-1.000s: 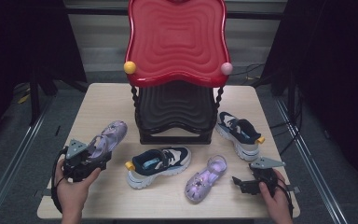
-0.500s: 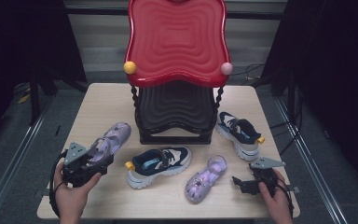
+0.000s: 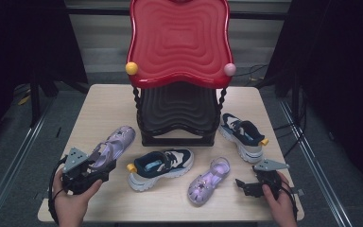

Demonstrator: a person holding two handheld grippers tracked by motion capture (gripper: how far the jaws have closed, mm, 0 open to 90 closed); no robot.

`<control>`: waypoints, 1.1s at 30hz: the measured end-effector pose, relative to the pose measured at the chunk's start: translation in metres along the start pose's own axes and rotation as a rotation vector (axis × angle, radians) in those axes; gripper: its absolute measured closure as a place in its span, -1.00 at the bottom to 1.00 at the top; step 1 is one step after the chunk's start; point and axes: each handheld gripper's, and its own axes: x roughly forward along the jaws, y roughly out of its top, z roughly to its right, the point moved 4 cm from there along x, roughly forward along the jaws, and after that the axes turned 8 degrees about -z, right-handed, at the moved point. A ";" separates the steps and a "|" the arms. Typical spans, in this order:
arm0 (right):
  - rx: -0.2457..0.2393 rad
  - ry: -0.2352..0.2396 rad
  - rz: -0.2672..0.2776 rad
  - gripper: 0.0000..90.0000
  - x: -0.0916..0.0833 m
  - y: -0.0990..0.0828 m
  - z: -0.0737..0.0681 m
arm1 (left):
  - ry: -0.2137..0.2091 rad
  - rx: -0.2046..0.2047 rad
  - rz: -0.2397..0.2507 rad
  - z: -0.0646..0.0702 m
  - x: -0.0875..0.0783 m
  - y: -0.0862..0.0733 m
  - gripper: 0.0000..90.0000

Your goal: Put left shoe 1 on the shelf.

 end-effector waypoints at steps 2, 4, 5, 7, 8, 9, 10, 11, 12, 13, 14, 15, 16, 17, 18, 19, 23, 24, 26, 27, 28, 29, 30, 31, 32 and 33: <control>-0.002 0.000 0.002 -0.75 0.000 0.000 0.000 | -0.003 0.010 -0.005 0.002 -0.001 0.000 -0.18; -0.006 -0.001 0.003 -0.75 0.000 0.000 0.000 | -0.015 0.005 0.002 0.004 -0.003 0.000 -0.18; -0.004 0.000 0.003 -0.75 0.000 0.000 0.000 | -0.018 0.005 0.008 0.005 -0.003 0.001 -0.18; -0.004 -0.001 0.001 -0.75 0.000 0.000 0.000 | -0.031 0.000 0.012 0.007 -0.005 0.002 -0.18; -0.007 -0.001 0.004 -0.75 0.000 0.000 0.000 | -0.034 0.009 0.013 0.008 -0.005 0.003 -0.18; -0.007 -0.001 0.004 -0.75 0.000 0.000 0.000 | -0.034 0.018 0.010 0.009 -0.006 0.004 -0.18; -0.003 0.000 0.003 -0.75 0.000 0.000 0.000 | -0.036 0.019 0.012 0.011 -0.006 0.005 -0.18; -0.005 0.000 0.003 -0.75 0.000 0.000 0.000 | -0.039 0.025 0.013 0.013 -0.006 0.006 -0.18; -0.003 0.000 0.003 -0.75 0.000 0.000 0.000 | -0.048 0.022 0.017 0.015 -0.005 0.008 -0.18; -0.002 0.000 0.001 -0.75 0.000 0.000 0.000 | -0.053 0.023 0.020 0.017 -0.005 0.009 -0.18; -0.001 0.000 0.001 -0.75 0.000 0.000 0.000 | -0.056 0.029 0.022 0.018 -0.005 0.010 -0.18; -0.004 0.000 0.003 -0.75 0.000 0.000 0.000 | -0.061 0.033 0.020 0.020 -0.005 0.011 -0.18; -0.004 0.000 0.003 -0.75 0.000 0.000 0.000 | -0.066 0.035 0.020 0.022 -0.005 0.011 -0.18; -0.005 0.000 0.003 -0.75 0.000 0.000 0.000 | -0.073 0.037 0.020 0.024 -0.004 0.012 -0.18; -0.002 0.000 0.002 -0.75 0.000 0.000 0.000 | -0.072 0.040 0.019 0.025 -0.004 0.013 -0.18; -0.004 0.000 0.003 -0.75 0.000 0.000 0.000 | -0.074 0.045 0.017 0.026 -0.004 0.013 -0.18; -0.006 -0.001 0.003 -0.75 0.000 0.000 0.000 | -0.090 0.059 0.015 0.031 -0.002 0.016 -0.18; -0.003 0.000 0.001 -0.75 0.000 0.000 0.000 | -0.092 0.060 0.016 0.033 -0.002 0.017 -0.18; -0.002 0.000 0.001 -0.75 0.000 0.000 0.000 | -0.098 0.064 0.016 0.036 -0.001 0.019 -0.18; -0.005 0.000 0.003 -0.75 0.000 0.000 0.000 | -0.104 0.065 0.017 0.037 -0.001 0.020 -0.18; -0.002 0.000 0.002 -0.75 0.000 0.000 0.000 | -0.105 0.070 0.019 0.039 0.000 0.022 -0.18; -0.004 0.000 0.003 -0.75 0.000 0.000 0.000 | -0.106 0.070 0.019 0.040 0.001 0.023 -0.18; -0.004 -0.001 0.002 -0.75 0.000 0.000 0.000 | -0.106 0.074 0.017 0.041 0.001 0.024 -0.18; -0.004 0.000 0.003 -0.75 0.000 0.000 0.000 | -0.110 0.074 0.021 0.043 0.003 0.026 -0.18; -0.002 0.000 0.001 -0.75 0.000 0.000 0.000 | -0.109 0.083 0.020 0.044 0.004 0.027 -0.18; -0.002 0.000 0.001 -0.75 0.000 0.000 0.000 | -0.113 0.079 0.022 0.046 0.006 0.028 -0.18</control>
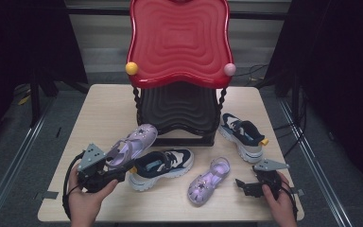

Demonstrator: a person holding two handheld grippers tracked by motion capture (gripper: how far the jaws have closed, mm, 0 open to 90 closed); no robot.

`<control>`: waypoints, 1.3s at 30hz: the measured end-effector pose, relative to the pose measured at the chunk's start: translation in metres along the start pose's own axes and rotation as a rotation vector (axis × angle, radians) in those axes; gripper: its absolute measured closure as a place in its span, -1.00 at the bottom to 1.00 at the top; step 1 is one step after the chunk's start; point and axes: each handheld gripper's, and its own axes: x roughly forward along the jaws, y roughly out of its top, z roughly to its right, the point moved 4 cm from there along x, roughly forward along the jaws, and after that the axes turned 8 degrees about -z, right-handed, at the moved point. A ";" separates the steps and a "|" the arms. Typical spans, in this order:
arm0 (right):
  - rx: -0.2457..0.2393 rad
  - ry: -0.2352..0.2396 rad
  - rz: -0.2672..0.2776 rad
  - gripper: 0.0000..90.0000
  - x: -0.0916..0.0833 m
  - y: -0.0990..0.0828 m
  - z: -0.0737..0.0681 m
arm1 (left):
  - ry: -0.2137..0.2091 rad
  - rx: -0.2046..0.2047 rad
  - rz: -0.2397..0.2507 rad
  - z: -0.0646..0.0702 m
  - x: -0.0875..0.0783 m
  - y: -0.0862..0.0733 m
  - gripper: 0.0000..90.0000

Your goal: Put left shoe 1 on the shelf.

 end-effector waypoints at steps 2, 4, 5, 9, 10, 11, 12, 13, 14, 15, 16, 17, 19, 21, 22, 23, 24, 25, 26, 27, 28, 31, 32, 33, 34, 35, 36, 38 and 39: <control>-0.003 -0.001 0.001 -0.75 0.000 0.000 0.000 | -0.012 0.007 0.000 0.004 0.004 0.003 -0.18; 0.001 0.000 0.000 -0.75 0.000 0.000 0.000 | -0.017 0.019 -0.004 0.007 0.007 0.005 -0.18; -0.003 0.000 0.002 -0.75 0.000 0.000 0.000 | -0.020 0.025 -0.005 0.008 0.009 0.007 -0.18; -0.003 -0.001 0.001 -0.75 0.000 0.000 0.000 | -0.035 0.023 -0.003 0.015 0.017 0.012 -0.18; 0.000 0.000 0.000 -0.75 0.000 0.000 0.000 | -0.034 0.031 -0.009 0.016 0.018 0.014 -0.18; -0.002 0.000 0.002 -0.75 0.000 0.000 0.000 | -0.035 0.034 -0.009 0.017 0.019 0.015 -0.18; 0.000 0.000 0.000 -0.75 0.000 0.000 0.000 | -0.032 0.035 -0.008 0.018 0.021 0.017 -0.18; 0.000 0.000 0.000 -0.75 0.000 0.000 0.000 | -0.031 0.040 -0.007 0.019 0.022 0.018 -0.18; -0.003 -0.001 0.001 -0.75 0.000 0.000 0.000 | -0.029 0.039 -0.008 0.020 0.023 0.020 -0.18; 0.001 0.000 0.000 -0.75 0.000 0.000 0.000 | -0.027 0.043 -0.008 0.020 0.024 0.021 -0.18; -0.002 0.000 0.001 -0.75 0.000 0.000 0.000 | -0.025 0.038 -0.007 0.021 0.025 0.022 -0.18; -0.002 0.000 0.002 -0.75 0.000 0.000 0.000 | -0.022 0.037 -0.007 0.021 0.027 0.023 -0.18; -0.003 -0.001 0.002 -0.75 0.000 0.000 0.000 | -0.019 0.036 -0.007 0.022 0.030 0.026 -0.18; -0.002 -0.001 0.002 -0.75 0.000 0.000 0.000 | -0.016 0.023 0.000 0.023 0.034 0.028 -0.18; -0.002 0.000 0.002 -0.75 0.000 0.000 0.000 | -0.009 0.022 0.000 0.024 0.035 0.030 -0.18; -0.004 -0.001 0.002 -0.75 0.000 0.000 0.000 | -0.006 0.022 0.006 0.025 0.037 0.031 -0.18; -0.003 0.000 0.002 -0.75 0.000 0.000 0.000 | 0.001 0.027 0.007 0.026 0.038 0.033 -0.18; -0.003 -0.001 0.002 -0.75 0.000 0.000 0.000 | 0.005 0.025 0.008 0.027 0.039 0.034 -0.18; -0.001 0.000 0.001 -0.75 0.000 0.000 0.000 | 0.009 0.027 0.007 0.027 0.040 0.036 -0.18; -0.003 0.000 0.002 -0.75 0.000 0.000 0.000 | 0.011 0.026 0.010 0.028 0.041 0.037 -0.18; 0.000 0.000 0.000 -0.75 0.000 0.000 0.000 | 0.017 0.020 0.013 0.028 0.043 0.038 -0.18; -0.003 -0.001 0.002 -0.75 0.000 0.000 0.000 | 0.025 0.005 0.014 0.028 0.047 0.041 -0.18; -0.001 0.000 0.000 -0.75 0.000 0.000 0.000 | 0.029 -0.002 0.016 0.028 0.049 0.042 -0.18; -0.003 -0.001 0.002 -0.75 0.000 0.000 0.000 | 0.030 -0.003 0.018 0.028 0.050 0.043 -0.18; 0.000 -0.001 -0.001 -0.75 0.000 0.000 0.000 | 0.037 -0.004 0.017 0.028 0.050 0.044 -0.18; -0.003 -0.001 0.002 -0.75 0.000 0.000 0.000 | 0.042 -0.003 0.019 0.029 0.052 0.045 -0.18; 0.000 0.000 0.000 -0.75 0.000 0.000 0.000 | 0.043 -0.003 0.022 0.029 0.053 0.046 -0.18; -0.002 0.000 0.002 -0.75 0.000 0.000 0.000 | 0.053 -0.016 0.029 0.029 0.056 0.047 -0.18; -0.003 -0.001 0.002 -0.75 0.000 0.000 0.000 | 0.053 -0.003 0.023 0.029 0.057 0.048 -0.17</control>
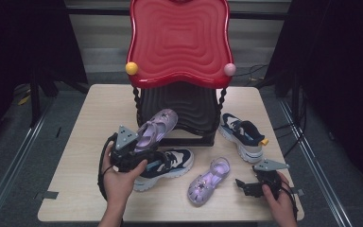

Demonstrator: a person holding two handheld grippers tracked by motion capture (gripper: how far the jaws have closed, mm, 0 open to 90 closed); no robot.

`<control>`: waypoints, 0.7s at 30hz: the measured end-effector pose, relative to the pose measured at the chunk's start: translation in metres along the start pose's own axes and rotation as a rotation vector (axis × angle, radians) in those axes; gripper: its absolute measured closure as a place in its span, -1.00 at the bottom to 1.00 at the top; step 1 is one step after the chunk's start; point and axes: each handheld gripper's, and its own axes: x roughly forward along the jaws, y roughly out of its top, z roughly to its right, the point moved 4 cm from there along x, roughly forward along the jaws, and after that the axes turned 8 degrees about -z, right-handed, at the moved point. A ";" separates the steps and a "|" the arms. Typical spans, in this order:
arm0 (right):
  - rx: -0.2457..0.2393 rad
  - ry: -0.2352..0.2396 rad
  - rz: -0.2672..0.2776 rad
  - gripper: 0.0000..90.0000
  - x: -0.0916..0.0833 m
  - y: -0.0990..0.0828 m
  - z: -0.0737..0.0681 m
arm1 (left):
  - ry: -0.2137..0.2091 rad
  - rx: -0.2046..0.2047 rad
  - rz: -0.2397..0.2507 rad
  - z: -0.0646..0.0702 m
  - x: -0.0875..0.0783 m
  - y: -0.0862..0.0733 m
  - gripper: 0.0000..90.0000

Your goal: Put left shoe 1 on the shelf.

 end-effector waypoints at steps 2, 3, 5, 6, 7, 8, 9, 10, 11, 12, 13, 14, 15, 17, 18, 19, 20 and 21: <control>0.002 0.000 -0.002 -0.75 0.000 0.000 0.000 | 0.009 -0.011 0.005 0.000 0.003 0.001 -0.18; 0.001 0.000 0.000 -0.75 0.000 0.000 0.000 | 0.013 -0.011 0.007 0.000 0.004 0.002 -0.17; 0.003 0.000 -0.002 -0.75 0.000 0.000 0.000 | 0.026 -0.013 0.006 0.000 0.006 0.003 -0.17; 0.001 0.000 0.000 -0.75 0.000 0.000 0.000 | 0.030 -0.014 0.012 0.000 0.007 0.004 -0.18; 0.000 0.000 0.000 -0.75 0.000 0.000 0.000 | 0.035 -0.016 0.012 -0.001 0.009 0.004 -0.18; 0.003 0.001 -0.002 -0.75 0.000 0.000 0.000 | 0.042 -0.023 0.013 -0.001 0.010 0.005 -0.17; 0.000 0.000 0.000 -0.75 0.000 0.000 0.000 | 0.043 -0.030 0.019 -0.001 0.012 0.005 -0.18; 0.000 0.000 0.000 -0.75 0.000 0.000 0.000 | 0.044 -0.033 0.022 -0.001 0.013 0.006 -0.17; 0.000 0.000 -0.001 -0.75 0.000 0.000 0.000 | 0.049 -0.032 0.023 -0.001 0.014 0.007 -0.18; 0.002 0.000 -0.001 -0.75 0.000 0.000 0.000 | 0.055 -0.029 0.024 -0.001 0.015 0.008 -0.18; 0.000 0.000 0.000 -0.75 0.000 0.000 0.000 | 0.056 -0.030 0.021 -0.002 0.016 0.008 -0.18; 0.000 0.000 0.000 -0.75 0.000 0.000 0.000 | 0.060 -0.036 0.023 -0.001 0.018 0.009 -0.17; -0.001 0.000 0.000 -0.75 0.000 0.000 0.000 | 0.065 -0.033 0.025 -0.001 0.019 0.010 -0.18; 0.000 0.000 0.000 -0.75 0.000 0.000 0.000 | 0.071 -0.038 0.025 -0.001 0.021 0.011 -0.17; 0.003 0.000 -0.002 -0.75 0.000 0.000 0.000 | 0.077 -0.042 0.031 0.000 0.022 0.011 -0.18; 0.000 0.000 0.000 -0.75 0.000 0.000 0.000 | 0.083 -0.043 0.035 -0.001 0.023 0.012 -0.17; 0.000 0.000 0.000 -0.75 0.000 0.000 0.000 | 0.084 -0.052 0.042 0.000 0.024 0.013 -0.18; 0.000 0.000 0.000 -0.75 0.000 0.000 0.000 | 0.086 -0.056 0.043 0.000 0.025 0.013 -0.17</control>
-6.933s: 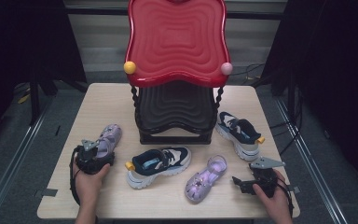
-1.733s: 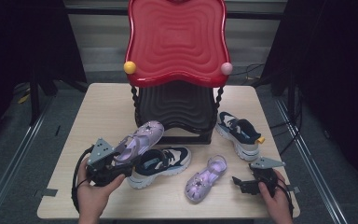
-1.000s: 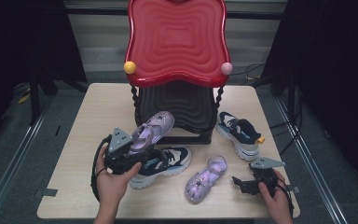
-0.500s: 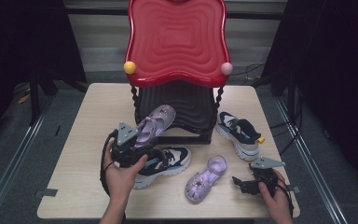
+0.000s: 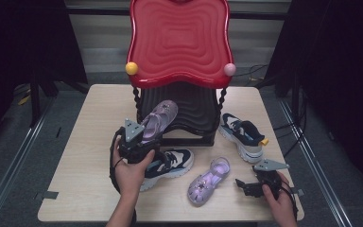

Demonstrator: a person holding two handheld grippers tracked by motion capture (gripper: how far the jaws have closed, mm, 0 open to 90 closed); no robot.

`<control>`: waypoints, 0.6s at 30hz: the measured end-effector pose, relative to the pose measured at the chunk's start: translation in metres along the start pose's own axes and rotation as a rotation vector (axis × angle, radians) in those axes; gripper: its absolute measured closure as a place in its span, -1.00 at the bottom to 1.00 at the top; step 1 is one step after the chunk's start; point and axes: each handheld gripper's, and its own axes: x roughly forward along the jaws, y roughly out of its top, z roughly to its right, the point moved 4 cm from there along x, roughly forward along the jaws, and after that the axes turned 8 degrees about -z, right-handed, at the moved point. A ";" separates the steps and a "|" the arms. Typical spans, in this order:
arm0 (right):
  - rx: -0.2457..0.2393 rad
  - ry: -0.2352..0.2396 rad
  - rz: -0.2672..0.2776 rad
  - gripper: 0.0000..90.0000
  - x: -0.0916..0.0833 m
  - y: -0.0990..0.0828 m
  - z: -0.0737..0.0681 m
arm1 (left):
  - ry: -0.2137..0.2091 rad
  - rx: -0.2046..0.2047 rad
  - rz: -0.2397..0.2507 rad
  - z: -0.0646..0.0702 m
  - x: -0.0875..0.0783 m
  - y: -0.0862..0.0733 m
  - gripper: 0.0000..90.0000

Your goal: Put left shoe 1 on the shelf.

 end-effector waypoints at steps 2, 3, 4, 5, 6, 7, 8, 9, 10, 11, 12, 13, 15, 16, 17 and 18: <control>0.000 0.000 0.000 -0.75 0.000 0.000 0.000 | 0.007 -0.005 0.005 0.001 0.003 0.001 -0.17; 0.001 0.000 -0.001 -0.75 0.000 0.000 0.000 | 0.007 -0.008 0.003 0.002 0.004 0.001 -0.17; 0.002 0.000 -0.002 -0.75 0.000 0.000 0.000 | 0.006 -0.012 0.007 0.004 0.005 0.002 -0.17; 0.000 0.000 0.000 -0.75 0.000 0.000 0.000 | 0.005 -0.016 0.007 0.005 0.007 0.002 -0.17; 0.000 0.000 0.000 -0.75 0.000 0.000 0.000 | 0.010 -0.019 0.010 0.006 0.009 0.003 -0.18; 0.005 0.001 -0.003 -0.75 0.000 0.000 0.000 | 0.017 -0.023 0.013 0.007 0.010 0.003 -0.17; 0.006 0.000 -0.004 -0.75 0.000 0.000 0.000 | 0.021 -0.032 0.020 0.008 0.012 0.004 -0.17; 0.003 0.000 -0.002 -0.75 0.000 0.000 0.000 | 0.027 -0.033 0.027 0.009 0.013 0.005 -0.17; 0.004 0.000 -0.003 -0.75 0.000 0.000 0.000 | 0.033 -0.038 0.034 0.010 0.015 0.005 -0.17; 0.004 0.001 -0.003 -0.75 0.000 0.000 0.000 | 0.040 -0.040 0.038 0.011 0.015 0.006 -0.17; 0.003 0.000 -0.002 -0.75 0.000 0.000 0.000 | 0.047 -0.043 0.041 0.012 0.017 0.008 -0.17; 0.004 0.000 -0.003 -0.75 0.000 0.000 0.000 | 0.052 -0.049 0.040 0.012 0.018 0.008 -0.17; 0.004 0.000 -0.003 -0.75 0.000 0.000 0.000 | 0.063 -0.058 0.040 0.013 0.021 0.011 -0.17; 0.007 0.001 -0.005 -0.75 0.000 0.000 0.000 | 0.067 -0.062 0.042 0.014 0.022 0.012 -0.17; 0.004 0.001 -0.003 -0.75 0.000 0.000 0.000 | 0.079 -0.065 0.043 0.015 0.023 0.013 -0.17; 0.002 0.000 -0.002 -0.75 0.000 0.000 0.000 | 0.084 -0.075 0.049 0.016 0.025 0.014 -0.17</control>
